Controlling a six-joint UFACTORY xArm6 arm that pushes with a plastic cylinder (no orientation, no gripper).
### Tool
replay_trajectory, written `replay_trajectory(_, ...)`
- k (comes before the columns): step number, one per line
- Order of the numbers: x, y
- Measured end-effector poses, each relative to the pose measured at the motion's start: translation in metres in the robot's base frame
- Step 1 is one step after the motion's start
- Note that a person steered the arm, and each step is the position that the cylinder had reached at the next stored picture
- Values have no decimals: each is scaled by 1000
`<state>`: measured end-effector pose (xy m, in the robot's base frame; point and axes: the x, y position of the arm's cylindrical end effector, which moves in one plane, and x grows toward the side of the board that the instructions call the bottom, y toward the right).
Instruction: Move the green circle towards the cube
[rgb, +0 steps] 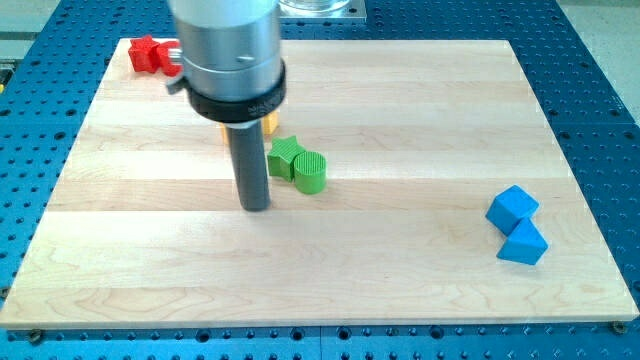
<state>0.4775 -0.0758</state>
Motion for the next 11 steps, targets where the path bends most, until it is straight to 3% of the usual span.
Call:
replay_trajectory(1, -34, 54)
replay_trajectory(2, -28, 123)
replay_trajectory(3, -2, 79)
replay_trajectory(4, 6, 132)
replay_trajectory(5, -25, 164)
replay_trajectory(6, -32, 129)
replay_trajectory(7, -28, 206)
replay_trajectory(9, -55, 241)
replay_trajectory(11, -44, 277)
